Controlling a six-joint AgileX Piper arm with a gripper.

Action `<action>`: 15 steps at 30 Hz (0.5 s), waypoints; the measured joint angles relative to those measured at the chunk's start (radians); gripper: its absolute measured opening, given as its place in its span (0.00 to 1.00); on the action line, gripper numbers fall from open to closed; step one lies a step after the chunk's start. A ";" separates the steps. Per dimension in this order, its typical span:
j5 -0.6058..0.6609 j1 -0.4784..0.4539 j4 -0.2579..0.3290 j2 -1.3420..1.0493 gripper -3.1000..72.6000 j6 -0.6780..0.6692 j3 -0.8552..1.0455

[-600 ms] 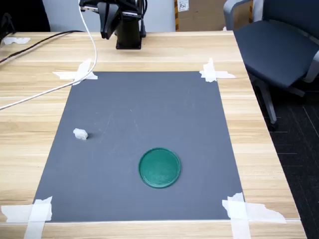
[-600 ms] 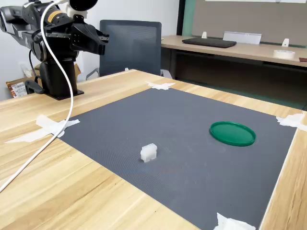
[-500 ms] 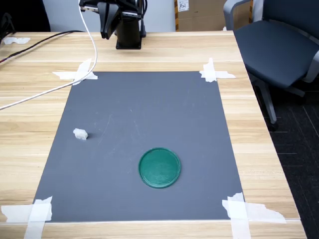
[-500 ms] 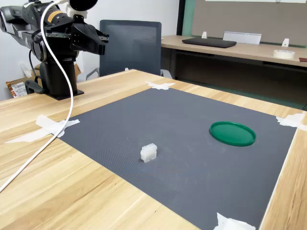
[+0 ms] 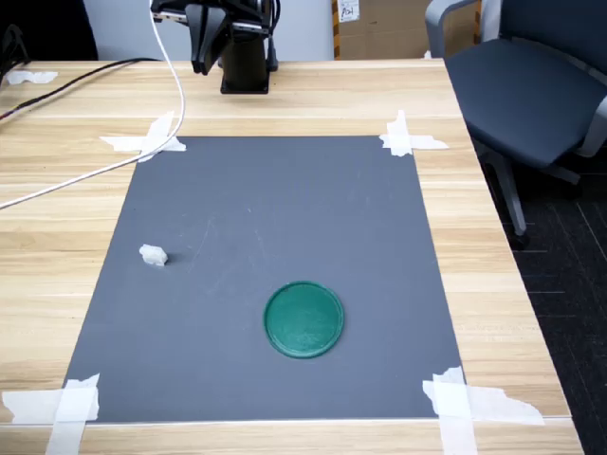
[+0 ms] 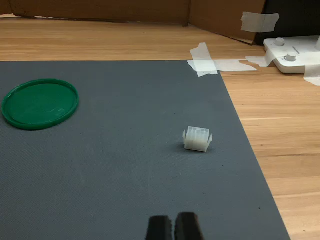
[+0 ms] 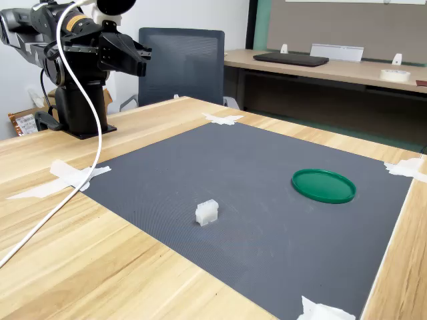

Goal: Grasp a white terminal and put it in the green lid.

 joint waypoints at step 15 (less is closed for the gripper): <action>0.075 0.000 -0.007 0.103 0.00 -0.027 -0.021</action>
